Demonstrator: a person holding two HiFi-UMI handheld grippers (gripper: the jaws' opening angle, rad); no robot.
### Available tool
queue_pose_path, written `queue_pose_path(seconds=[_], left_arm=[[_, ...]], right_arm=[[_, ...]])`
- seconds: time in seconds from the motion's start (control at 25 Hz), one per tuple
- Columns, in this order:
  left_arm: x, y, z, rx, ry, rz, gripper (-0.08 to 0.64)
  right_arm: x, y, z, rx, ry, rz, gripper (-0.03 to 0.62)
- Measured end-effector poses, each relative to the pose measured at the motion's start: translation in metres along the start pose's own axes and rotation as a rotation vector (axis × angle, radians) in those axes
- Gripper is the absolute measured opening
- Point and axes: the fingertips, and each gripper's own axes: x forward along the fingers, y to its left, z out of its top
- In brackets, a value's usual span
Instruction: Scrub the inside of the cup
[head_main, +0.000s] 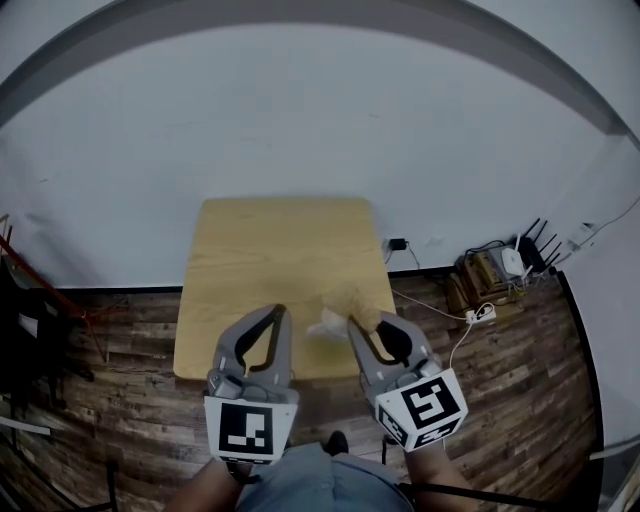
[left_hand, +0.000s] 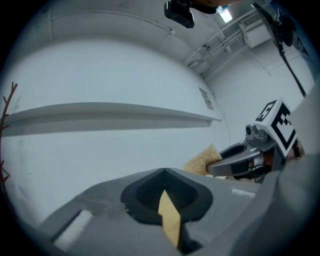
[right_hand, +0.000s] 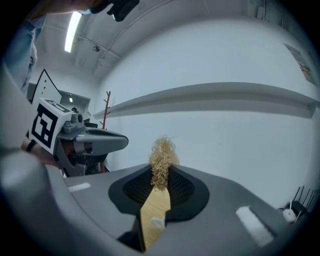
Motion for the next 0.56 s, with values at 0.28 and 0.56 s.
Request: queue_pose_path(seconds=[0.28, 0.56], left_arm=[[0.017, -0.003, 0.001, -0.002, 0.001, -0.023, 0.021], [0.027, -0.012, 0.0, -0.002, 0.006, -0.048, 0.021]], right_arm=[[0.005, -0.014, 0.003, -0.007, -0.006, -0.016, 0.071], [0.009, -0.021, 0.001, -0.025, 0.006, -0.026, 0.071]])
